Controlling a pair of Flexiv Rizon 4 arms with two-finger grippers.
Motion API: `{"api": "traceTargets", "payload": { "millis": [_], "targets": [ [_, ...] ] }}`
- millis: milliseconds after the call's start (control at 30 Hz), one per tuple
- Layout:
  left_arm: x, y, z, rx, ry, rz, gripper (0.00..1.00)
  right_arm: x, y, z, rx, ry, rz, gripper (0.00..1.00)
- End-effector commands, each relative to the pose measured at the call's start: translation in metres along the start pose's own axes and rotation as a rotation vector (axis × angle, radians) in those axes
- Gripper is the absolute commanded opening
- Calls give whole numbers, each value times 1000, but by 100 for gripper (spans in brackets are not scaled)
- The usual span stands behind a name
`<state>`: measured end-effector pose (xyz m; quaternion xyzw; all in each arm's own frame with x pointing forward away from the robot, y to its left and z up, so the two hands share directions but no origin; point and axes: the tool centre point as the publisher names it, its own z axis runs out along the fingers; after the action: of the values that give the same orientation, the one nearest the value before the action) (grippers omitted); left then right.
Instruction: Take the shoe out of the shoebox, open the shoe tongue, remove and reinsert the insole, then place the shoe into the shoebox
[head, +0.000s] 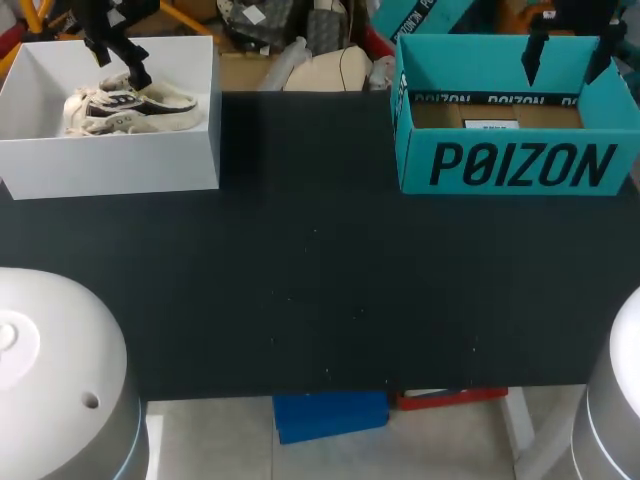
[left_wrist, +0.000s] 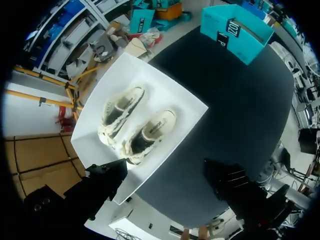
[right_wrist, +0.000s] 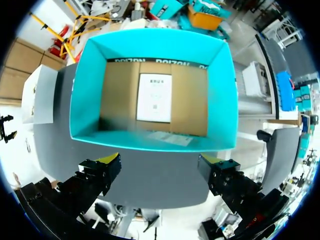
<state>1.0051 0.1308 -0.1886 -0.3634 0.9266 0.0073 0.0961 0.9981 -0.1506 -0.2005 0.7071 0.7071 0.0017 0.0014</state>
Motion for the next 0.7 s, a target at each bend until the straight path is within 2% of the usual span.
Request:
{"api": "traceTargets", "payload": {
  "millis": [33, 200, 267, 333, 367, 400, 433, 467, 500, 533, 600, 633, 700],
  "targets": [
    [4, 6, 0, 105, -178, 766, 100, 0, 1, 0, 1, 0, 0, 100],
    [4, 6, 0, 105, -178, 766, 100, 0, 1, 0, 1, 0, 0, 100],
    [-1, 7, 7, 96, -135, 795, 100, 0, 1, 0, 1, 0, 0, 100],
    [-10, 8, 13, 122, -104, 798, 100, 0, 1, 0, 1, 0, 0, 100],
    [-13, 8, 17, 124, -82, 812, 97, 0, 1, 0, 1, 0, 0, 100],
    [-17, 8, 21, 141, -53, 804, 80, 0, 1, 0, 1, 0, 0, 100],
    [-21, 9, 25, 150, -37, 804, 69, 0, 1, 0, 1, 0, 0, 100],
    [-22, 9, 29, 148, -34, 834, 70, 0, 1, 0, 1, 0, 0, 100],
    [-24, 9, 34, 156, -17, 838, 55, 0, 1, 0, 1, 0, 0, 100],
    [-27, 9, 39, 160, 0, 839, 48, 0, 1, 0, 1, 0, 0, 100],
    [-33, 8, 48, 135, -24, 843, 48, 0, 1, 0, 1, 0, 0, 100],
    [-38, 8, 52, 120, -22, 825, 62, 0, 1, 0, 1, 0, 0, 100],
    [-47, 8, 59, 130, 1, 793, 47, 0, 1, 0, 1, 0, 0, 100]
  ]
}}
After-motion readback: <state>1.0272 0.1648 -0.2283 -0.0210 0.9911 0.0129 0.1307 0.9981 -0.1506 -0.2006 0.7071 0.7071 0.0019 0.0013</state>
